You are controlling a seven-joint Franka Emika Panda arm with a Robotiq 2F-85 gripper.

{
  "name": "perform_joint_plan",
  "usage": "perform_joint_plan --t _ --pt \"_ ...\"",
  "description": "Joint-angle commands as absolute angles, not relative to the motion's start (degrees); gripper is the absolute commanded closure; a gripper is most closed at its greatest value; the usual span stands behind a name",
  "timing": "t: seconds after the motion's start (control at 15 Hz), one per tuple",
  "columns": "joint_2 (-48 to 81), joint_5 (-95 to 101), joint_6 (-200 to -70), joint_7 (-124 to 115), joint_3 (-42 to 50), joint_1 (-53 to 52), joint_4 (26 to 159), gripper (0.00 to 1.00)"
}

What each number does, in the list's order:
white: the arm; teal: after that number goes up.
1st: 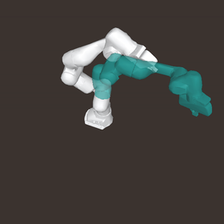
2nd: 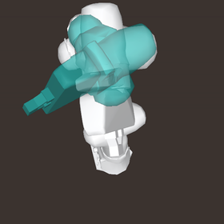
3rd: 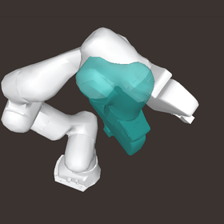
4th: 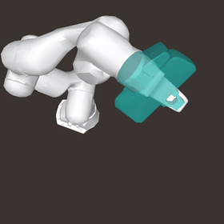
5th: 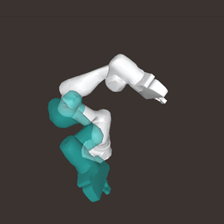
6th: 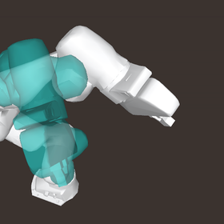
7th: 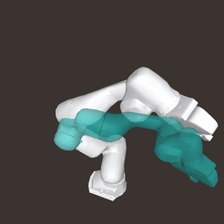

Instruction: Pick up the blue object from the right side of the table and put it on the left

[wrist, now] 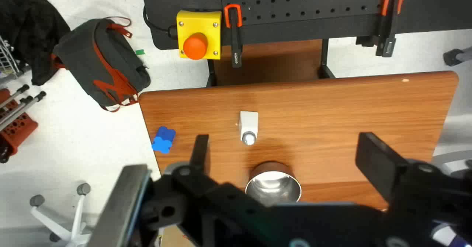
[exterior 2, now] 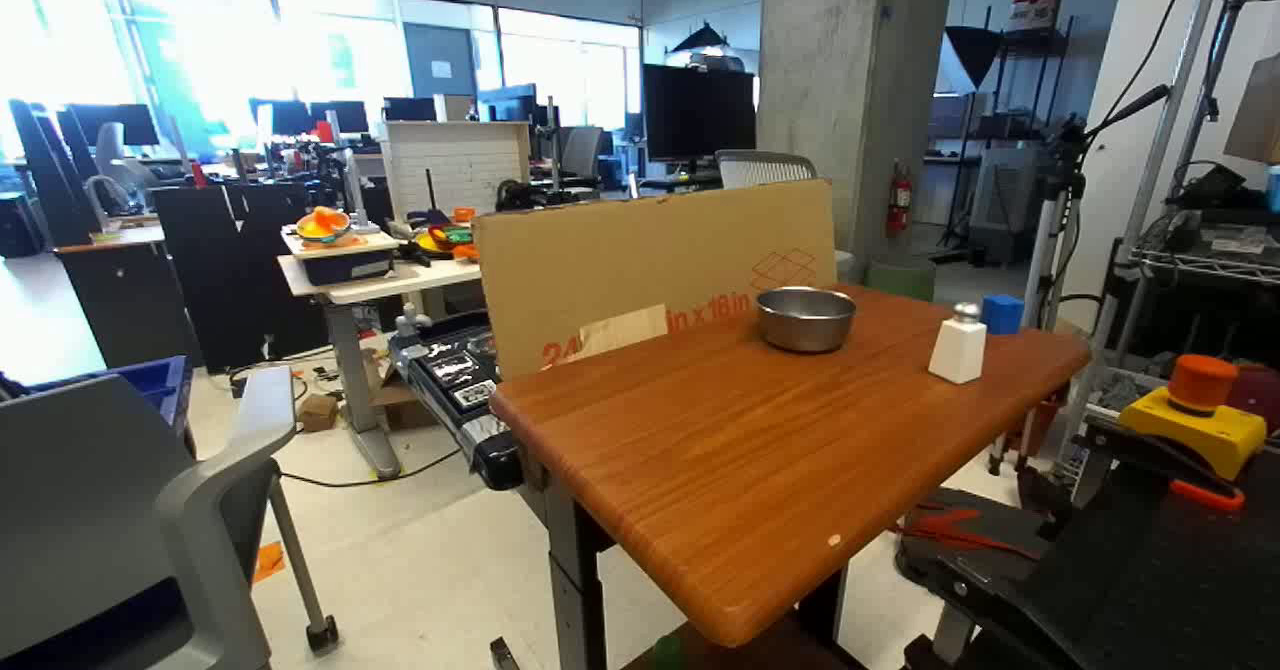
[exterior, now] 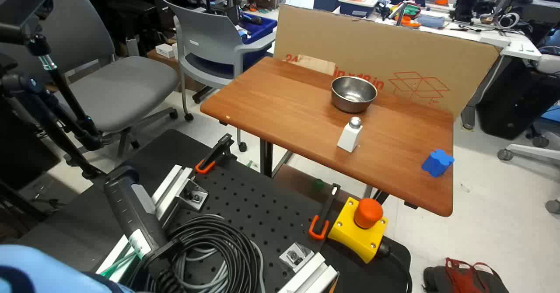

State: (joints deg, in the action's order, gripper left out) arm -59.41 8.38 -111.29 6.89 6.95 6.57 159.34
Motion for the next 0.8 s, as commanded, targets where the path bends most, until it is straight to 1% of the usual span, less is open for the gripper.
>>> perform_joint_plan --t 0.0,0.6,0.73 --pt "-59.4 8.5 -111.1 6.8 7.0 6.4 159.2 0.0" --pt "-59.4 8.5 -111.1 6.8 7.0 6.4 159.2 0.0" --pt "-56.8 9.1 -113.7 4.9 6.7 7.3 158.2 0.0"
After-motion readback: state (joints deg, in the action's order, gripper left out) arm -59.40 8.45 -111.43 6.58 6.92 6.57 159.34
